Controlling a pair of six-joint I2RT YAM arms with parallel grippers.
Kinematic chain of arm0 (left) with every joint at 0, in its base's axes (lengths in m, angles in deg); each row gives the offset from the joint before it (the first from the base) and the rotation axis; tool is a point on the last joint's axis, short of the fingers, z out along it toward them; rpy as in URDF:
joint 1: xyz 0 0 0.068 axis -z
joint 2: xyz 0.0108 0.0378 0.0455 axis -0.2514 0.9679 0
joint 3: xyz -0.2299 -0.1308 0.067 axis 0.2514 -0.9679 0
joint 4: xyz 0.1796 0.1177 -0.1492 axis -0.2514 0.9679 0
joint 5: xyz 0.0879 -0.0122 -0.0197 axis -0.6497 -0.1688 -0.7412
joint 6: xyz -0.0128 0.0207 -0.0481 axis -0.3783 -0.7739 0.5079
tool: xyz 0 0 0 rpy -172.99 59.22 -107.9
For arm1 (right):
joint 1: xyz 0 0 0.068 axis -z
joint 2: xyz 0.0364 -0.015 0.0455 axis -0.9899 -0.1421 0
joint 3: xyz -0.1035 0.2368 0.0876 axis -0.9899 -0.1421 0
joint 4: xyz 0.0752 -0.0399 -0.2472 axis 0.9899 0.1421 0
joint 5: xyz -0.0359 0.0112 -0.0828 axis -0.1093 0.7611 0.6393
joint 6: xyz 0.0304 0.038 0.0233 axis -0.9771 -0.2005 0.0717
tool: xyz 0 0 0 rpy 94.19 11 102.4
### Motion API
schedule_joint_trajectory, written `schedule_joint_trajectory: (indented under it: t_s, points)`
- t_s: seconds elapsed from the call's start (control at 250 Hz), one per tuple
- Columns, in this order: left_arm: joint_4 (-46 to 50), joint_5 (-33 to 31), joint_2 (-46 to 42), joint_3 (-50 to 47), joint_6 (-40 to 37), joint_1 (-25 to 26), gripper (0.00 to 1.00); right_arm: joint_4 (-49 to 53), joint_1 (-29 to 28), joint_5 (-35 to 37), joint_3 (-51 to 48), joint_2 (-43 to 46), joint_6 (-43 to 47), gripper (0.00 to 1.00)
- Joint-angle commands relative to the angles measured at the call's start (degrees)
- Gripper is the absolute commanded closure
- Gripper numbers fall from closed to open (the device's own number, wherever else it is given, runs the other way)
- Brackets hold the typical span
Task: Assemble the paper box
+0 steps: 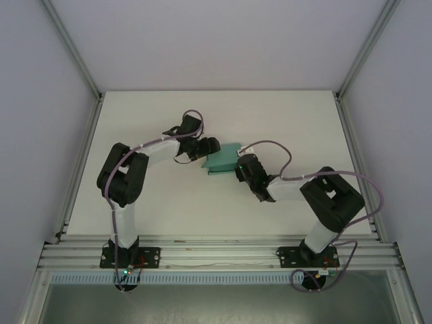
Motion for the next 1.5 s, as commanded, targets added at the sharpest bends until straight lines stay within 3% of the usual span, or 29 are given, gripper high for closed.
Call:
schedule_joint_trajectory:
  t_s: [0.0, 0.244, 0.396, 0.496, 0.66, 0.871, 1.123, 1.355, 1.495]
  points:
    - [-1.66, 1.62, -0.3, -4.75, 0.58, 0.13, 0.41, 6.53, -0.42, -3.86, -0.21, 3.83, 2.77, 0.66]
    - [-4.77, -0.46, -1.39, -9.04, 0.45, 0.16, 0.44, 16.97, -0.05, -15.51, -2.94, 15.91, 3.85, 0.43]
    - [-4.55, -1.45, -0.72, -8.77, -0.18, 0.14, 0.47, 19.8, 1.53, -19.46, -5.36, 24.56, 1.01, 0.43]
    - [-4.76, -1.48, 0.13, -8.69, -0.35, 0.12, 0.49, 24.02, 2.34, -18.52, -3.51, 27.28, -1.89, 0.22]
    - [-5.25, -1.43, 1.25, -9.21, -0.66, 0.07, 0.53, 25.48, 3.86, -15.87, -0.69, 29.09, -7.61, 0.0]
    - [-7.04, -1.8, 1.48, -11.22, -1.5, -0.08, 0.6, 25.3, 8.61, -14.08, 3.51, 25.23, -21.64, 0.0]
    - [-10.93, -3.55, 1.75, -14.72, -3.05, -0.88, 0.78, 32.41, 11.74, -18.62, 11.51, 12.09, -27.28, 0.0]
    - [-17.07, 0.87, 2.01, -19.04, -1.95, -3.29, 0.9, 24.78, 14.6, -27.29, 11.35, 5.14, -33.58, 0.0]
    - [-24.44, 6.12, 2.47, -22.51, 1.99, -5.79, 0.91, 21.84, 15.84, -36.37, 12.15, 2.15, -35.49, 0.01]
